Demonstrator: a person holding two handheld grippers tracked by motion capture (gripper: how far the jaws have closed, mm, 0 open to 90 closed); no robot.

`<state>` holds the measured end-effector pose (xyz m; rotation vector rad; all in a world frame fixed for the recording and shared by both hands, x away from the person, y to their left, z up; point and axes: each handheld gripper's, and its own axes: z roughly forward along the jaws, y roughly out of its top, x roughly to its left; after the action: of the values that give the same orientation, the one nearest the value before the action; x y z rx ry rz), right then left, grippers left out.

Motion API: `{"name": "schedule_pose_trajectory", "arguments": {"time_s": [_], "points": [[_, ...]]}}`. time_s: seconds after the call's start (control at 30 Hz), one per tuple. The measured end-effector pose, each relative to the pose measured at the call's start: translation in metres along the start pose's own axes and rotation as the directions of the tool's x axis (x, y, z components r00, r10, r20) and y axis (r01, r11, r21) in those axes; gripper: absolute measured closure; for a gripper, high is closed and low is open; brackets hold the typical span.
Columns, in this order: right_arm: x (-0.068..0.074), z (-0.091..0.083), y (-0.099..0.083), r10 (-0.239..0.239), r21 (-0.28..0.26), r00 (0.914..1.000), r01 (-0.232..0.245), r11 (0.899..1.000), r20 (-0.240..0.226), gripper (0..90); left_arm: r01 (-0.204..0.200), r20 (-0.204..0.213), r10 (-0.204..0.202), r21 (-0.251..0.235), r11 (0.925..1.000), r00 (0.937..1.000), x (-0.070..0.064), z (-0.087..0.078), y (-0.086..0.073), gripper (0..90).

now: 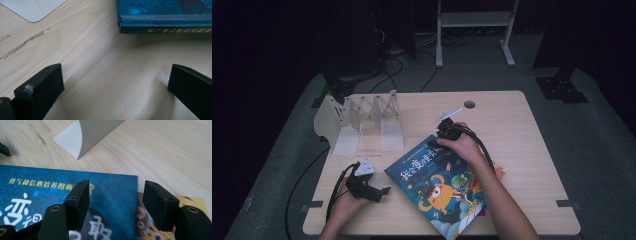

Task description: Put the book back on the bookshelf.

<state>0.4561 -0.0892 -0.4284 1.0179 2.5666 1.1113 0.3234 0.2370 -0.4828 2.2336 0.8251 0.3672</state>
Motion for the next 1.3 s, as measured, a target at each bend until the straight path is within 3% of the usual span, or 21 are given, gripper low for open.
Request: {"name": "schedule_pose_trajectory", "arguments": {"time_s": [0.33,0.7,1.1,1.3], "points": [[-0.011,-0.048,-0.026,0.007,-0.033,0.9983,-0.005,0.999,0.058,37.5,0.000,0.000,0.000,0.000,1.0000,1.0000,0.000,0.000,0.000,0.0],[-0.016,-0.099,-0.079,0.047,-0.071,0.9907,-0.038,0.997,0.128,37.1,0.005,-0.002,-0.005,-0.006,1.0000,1.0000,0.000,0.000,0.000,0.0],[-0.011,-0.143,-0.146,0.096,-0.097,0.9788,-0.079,0.992,0.181,36.9,0.003,-0.004,-0.003,-0.003,1.0000,1.0000,-0.001,0.000,0.000,0.0],[-0.004,-0.154,-0.171,0.107,-0.096,0.9774,-0.090,0.991,0.182,36.6,0.003,-0.004,-0.003,-0.004,1.0000,1.0000,-0.001,0.000,0.000,0.0]]}}
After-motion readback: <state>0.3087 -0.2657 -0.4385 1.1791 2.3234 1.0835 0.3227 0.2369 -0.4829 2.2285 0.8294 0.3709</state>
